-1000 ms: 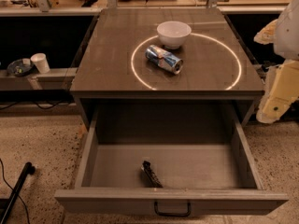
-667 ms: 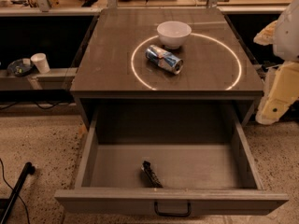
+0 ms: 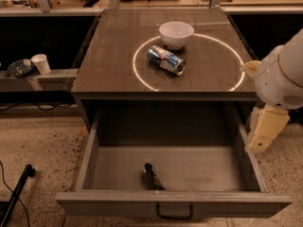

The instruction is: Pick rxbar chocolate from top drawer and place on counter

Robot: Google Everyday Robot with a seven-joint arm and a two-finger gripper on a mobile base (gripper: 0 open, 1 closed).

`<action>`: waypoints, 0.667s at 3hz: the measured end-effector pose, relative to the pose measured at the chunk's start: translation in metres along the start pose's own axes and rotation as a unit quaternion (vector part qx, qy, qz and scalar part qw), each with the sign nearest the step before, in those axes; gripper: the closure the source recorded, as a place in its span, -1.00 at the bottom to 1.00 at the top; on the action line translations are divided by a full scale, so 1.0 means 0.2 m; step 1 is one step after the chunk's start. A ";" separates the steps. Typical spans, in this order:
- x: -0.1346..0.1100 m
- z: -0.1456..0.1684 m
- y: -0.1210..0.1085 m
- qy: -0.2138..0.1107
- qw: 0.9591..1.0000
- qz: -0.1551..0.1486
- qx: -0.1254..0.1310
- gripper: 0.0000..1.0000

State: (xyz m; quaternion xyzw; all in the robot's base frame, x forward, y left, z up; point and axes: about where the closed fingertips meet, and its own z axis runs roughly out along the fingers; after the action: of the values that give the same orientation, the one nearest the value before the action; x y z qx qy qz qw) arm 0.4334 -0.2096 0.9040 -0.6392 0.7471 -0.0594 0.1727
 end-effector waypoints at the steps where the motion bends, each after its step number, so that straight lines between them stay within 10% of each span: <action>1: -0.01 -0.01 -0.01 0.000 1.000 0.003 0.001 -1.00; 2: -0.05 0.05 0.00 0.019 0.999 -0.044 -0.021 -1.00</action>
Offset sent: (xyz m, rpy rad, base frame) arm 0.0113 0.0192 -0.0249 -0.1483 0.0844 0.1918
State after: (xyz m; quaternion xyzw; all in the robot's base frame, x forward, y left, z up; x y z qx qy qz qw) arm 0.4377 -0.1989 0.8954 -0.6736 0.7225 -0.0636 0.1421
